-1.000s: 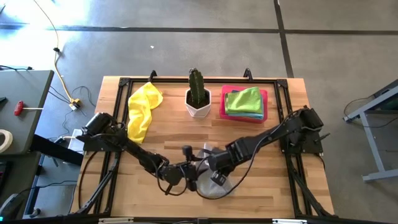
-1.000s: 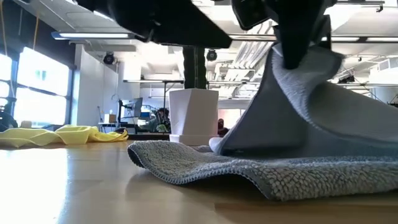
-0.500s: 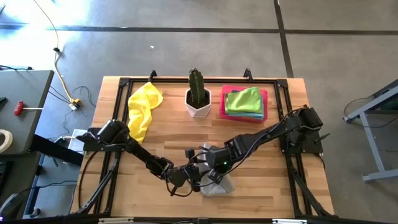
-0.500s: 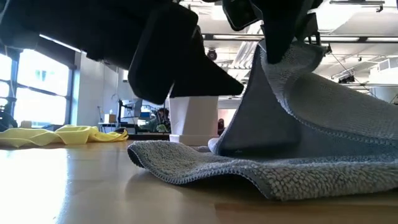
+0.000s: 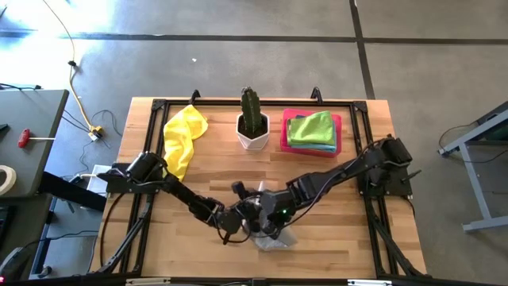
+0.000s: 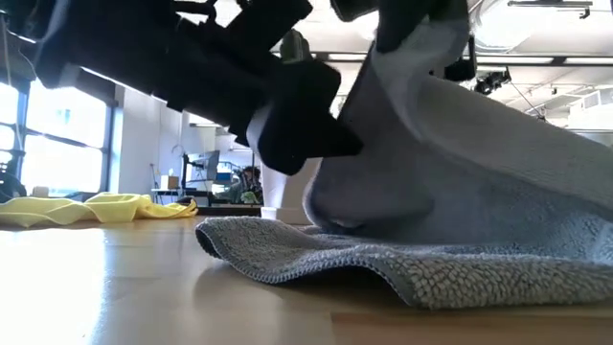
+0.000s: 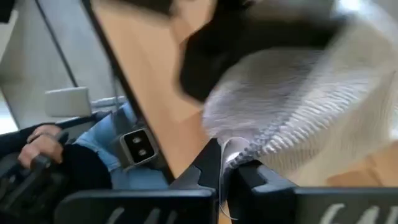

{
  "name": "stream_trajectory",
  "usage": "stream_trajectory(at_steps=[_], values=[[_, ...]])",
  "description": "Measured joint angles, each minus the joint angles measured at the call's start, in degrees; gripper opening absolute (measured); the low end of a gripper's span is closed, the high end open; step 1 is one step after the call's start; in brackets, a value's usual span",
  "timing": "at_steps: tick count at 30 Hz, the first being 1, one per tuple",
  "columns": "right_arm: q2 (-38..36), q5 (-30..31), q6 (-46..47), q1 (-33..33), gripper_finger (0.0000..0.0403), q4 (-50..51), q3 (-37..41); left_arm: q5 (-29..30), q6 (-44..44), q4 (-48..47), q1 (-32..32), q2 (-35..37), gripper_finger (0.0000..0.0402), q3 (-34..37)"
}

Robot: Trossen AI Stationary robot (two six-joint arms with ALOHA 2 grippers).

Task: Fold microfiber towels
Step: Fold the gray towel

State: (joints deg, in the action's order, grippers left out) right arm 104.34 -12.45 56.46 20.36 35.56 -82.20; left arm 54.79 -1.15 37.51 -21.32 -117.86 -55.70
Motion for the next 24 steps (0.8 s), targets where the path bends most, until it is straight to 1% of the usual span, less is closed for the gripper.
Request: stream_trajectory(at_steps=[4, 7, 16, 20, 24], values=[[0.0, 0.6, -1.1, 1.6, 0.0, -0.1, -2.7, 6.6, 0.4, -2.9, -0.1, 0.0, 0.0183, 0.0], [0.0, 2.3, -1.5, 3.0, 0.0, 0.3, -5.1, 10.7, 0.5, -3.7, 0.0, 0.0, 0.0171, 0.0], [0.0, 7.9, -1.2, 7.0, 0.0, 5.1, -10.2, 17.2, -4.3, -3.9, -0.1, 0.0, 0.0128, 0.0], [0.0, 9.5, -0.9, 8.6, 0.0, 5.8, -10.7, 20.7, -5.7, -3.9, 0.0, 0.0, 0.0114, 0.0], [0.0, 10.6, 0.0, 9.8, 0.0, 5.9, -10.7, 21.8, -5.6, -4.8, 0.0, 0.0, 0.0102, 0.0]])
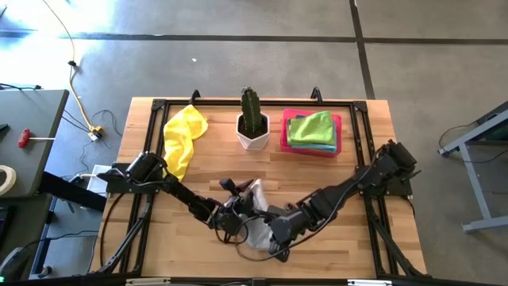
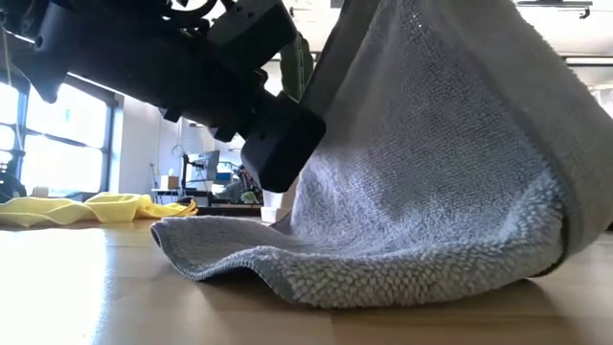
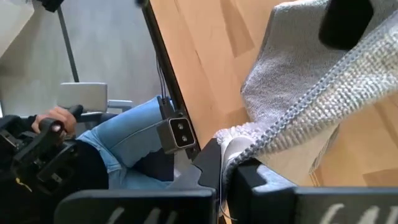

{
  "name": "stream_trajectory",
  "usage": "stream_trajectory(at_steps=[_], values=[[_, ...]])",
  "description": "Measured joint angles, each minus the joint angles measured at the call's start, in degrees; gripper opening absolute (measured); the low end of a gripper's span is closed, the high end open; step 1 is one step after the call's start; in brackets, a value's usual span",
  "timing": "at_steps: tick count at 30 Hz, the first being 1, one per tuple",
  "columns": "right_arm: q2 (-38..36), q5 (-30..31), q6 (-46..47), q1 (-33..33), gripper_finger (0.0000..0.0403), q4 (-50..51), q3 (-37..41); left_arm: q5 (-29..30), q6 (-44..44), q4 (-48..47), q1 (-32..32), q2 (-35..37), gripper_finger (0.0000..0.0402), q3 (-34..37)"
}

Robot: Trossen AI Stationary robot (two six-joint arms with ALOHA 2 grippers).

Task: Fold microfiber towels
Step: Fold the gray towel

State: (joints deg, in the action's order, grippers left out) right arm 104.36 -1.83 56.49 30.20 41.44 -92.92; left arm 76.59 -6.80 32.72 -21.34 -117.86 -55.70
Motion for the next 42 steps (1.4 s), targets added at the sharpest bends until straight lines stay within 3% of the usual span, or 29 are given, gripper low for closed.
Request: stream_trajectory(at_steps=[8, 13, 17, 21, 25, 31, 35, 38, 42], values=[[0.0, 1.7, 0.1, 1.5, 0.0, 1.3, 0.0, 1.3, -0.1, -1.9, -0.1, 0.0, 0.0072, 0.0], [0.0, 4.2, -1.2, 1.8, 0.0, 7.7, 0.0, 1.1, -4.9, -1.5, -2.3, 1.0, 0.001, 0.0], [0.0, 7.7, -5.3, 1.7, 0.0, 12.3, 0.0, -1.0, -10.6, -1.0, -5.0, 3.5, 0.0005, 0.0], [-0.1, 10.5, -9.4, 1.7, 0.0, 17.4, 0.0, -5.2, -16.9, -1.2, -7.9, 7.7, 0.0002, 0.0], [-0.1, 10.5, -12.1, 1.3, 0.0, 25.0, 0.0, -5.4, -23.2, -1.7, -10.0, 14.0, 0.0001, 0.0], [-0.1, 11.3, -13.0, 1.5, 0.0, 41.4, -0.1, -3.9, -23.5, -10.3, -10.4, 25.5, 0.0, -0.1], [-0.1, 16.9, -13.5, 1.3, 0.0, 48.4, -1.2, -4.4, -21.1, -17.1, -8.3, 31.4, 0.0, 0.0], [-0.5, 21.8, -18.8, 1.3, 0.0, 49.0, -3.7, -7.2, -19.9, -20.5, -5.4, 34.3, 0.0, 0.0], [-1.0, 34.8, -29.5, 0.4, 0.0, 48.9, -9.5, -7.3, -23.0, -23.1, -0.7, 35.6, 0.0, 0.0]])
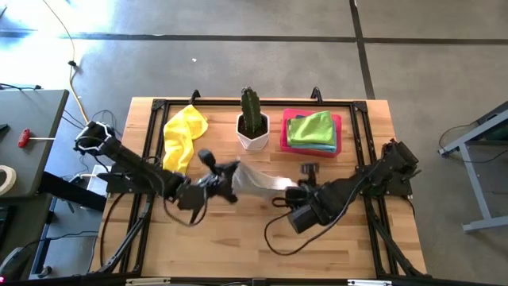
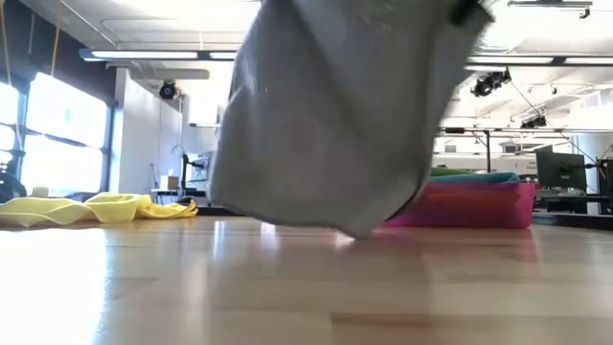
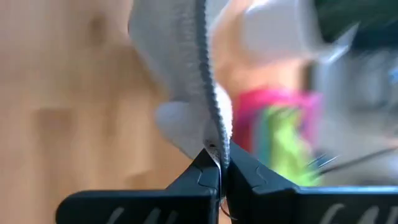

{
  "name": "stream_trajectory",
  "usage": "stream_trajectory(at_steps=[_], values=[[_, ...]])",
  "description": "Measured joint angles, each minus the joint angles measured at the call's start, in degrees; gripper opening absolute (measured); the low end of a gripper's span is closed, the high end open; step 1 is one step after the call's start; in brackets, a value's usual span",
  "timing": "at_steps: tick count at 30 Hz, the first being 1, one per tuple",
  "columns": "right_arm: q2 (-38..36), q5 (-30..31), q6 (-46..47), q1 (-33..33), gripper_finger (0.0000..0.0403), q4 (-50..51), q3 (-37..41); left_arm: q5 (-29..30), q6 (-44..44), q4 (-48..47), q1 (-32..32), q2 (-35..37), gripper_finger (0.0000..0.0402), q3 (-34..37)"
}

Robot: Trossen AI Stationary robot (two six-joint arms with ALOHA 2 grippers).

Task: Fold microfiber towels
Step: Fold the gray towel

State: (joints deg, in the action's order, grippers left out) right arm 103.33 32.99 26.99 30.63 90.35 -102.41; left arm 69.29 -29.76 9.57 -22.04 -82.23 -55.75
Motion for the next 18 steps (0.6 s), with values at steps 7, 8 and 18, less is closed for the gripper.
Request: stream_trajectory(at_steps=[7, 8, 18], values=[[-0.1, 11.5, -17.5, -4.3, 0.0, -0.3, -9.2, 3.7, -7.9, 1.4, 5.3, 4.2, 0.0, 0.0], [-0.2, 11.2, -16.6, -5.2, 0.0, -0.3, -9.6, 3.8, -6.8, 1.2, 5.2, 4.8, 0.0, 0.0], [0.0, -11.1, -3.9, -3.2, 0.0, -13.3, 7.4, -29.2, 49.0, -28.0, -3.4, 1.5, 0.0, 0.6]])
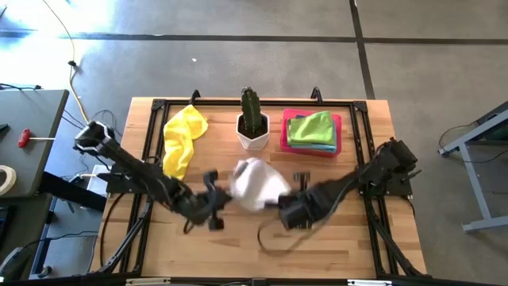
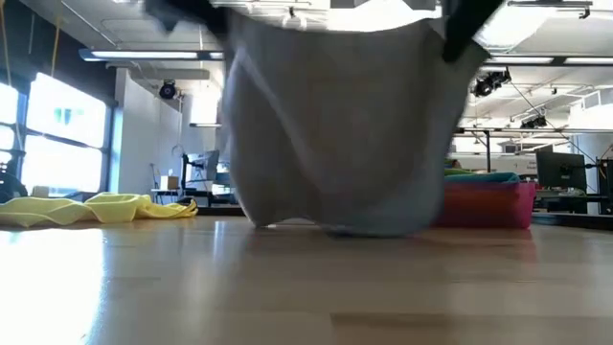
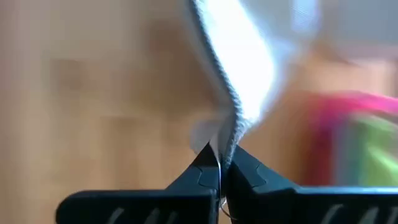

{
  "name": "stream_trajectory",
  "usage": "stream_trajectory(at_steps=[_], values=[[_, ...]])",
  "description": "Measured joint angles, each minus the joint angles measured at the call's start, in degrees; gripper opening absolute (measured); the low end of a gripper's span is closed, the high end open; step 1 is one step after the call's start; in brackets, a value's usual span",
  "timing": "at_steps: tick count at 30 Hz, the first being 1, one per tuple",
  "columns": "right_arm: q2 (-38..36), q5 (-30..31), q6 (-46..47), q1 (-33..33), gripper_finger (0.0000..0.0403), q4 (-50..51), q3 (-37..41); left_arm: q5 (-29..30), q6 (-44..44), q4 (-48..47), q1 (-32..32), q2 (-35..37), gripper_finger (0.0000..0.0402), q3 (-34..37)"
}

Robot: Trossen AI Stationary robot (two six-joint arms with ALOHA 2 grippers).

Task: Fold microfiber towels
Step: Fold the gray towel

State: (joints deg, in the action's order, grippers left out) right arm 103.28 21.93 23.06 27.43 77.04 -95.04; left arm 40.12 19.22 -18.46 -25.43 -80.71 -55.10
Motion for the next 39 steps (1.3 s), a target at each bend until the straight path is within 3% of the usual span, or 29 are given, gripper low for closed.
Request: stream_trajectory(at_steps=[6, 8, 10, 19, 23, 31, 39], values=[[0.1, -14.2, -2.1, 6.3, 0.0, -27.7, 12.0, -12.8, 13.5, 2.4, -8.1, -10.3, 0.0, 0.0], [0.1, -15.9, -3.3, 7.7, 0.0, -30.2, 14.0, -15.8, 15.4, 2.3, -9.1, -12.9, 0.0, -0.8], [0.1, -15.3, -4.3, 8.2, 0.0, -29.0, 14.2, -15.3, 14.9, 0.9, -9.2, -14.1, 0.0, -2.2], [0.1, 5.1, -4.1, 5.5, 0.0, 1.1, 2.6, -0.9, 5.2, -18.7, -2.2, -12.6, 0.0, -14.4], [0.0, 12.3, -8.1, 3.4, 0.0, 11.0, -0.9, 0.9, 1.4, -28.0, 1.9, -12.8, 0.0, -19.6], [-0.3, 27.1, -26.9, -3.3, 0.0, 13.0, -1.7, 7.8, -1.6, -41.2, 11.1, -12.8, 0.0, -26.3], [-1.5, 36.7, -31.6, -8.2, 0.0, 13.0, -1.7, 10.9, -4.3, -48.8, 15.1, -12.8, 0.0, -33.2]])
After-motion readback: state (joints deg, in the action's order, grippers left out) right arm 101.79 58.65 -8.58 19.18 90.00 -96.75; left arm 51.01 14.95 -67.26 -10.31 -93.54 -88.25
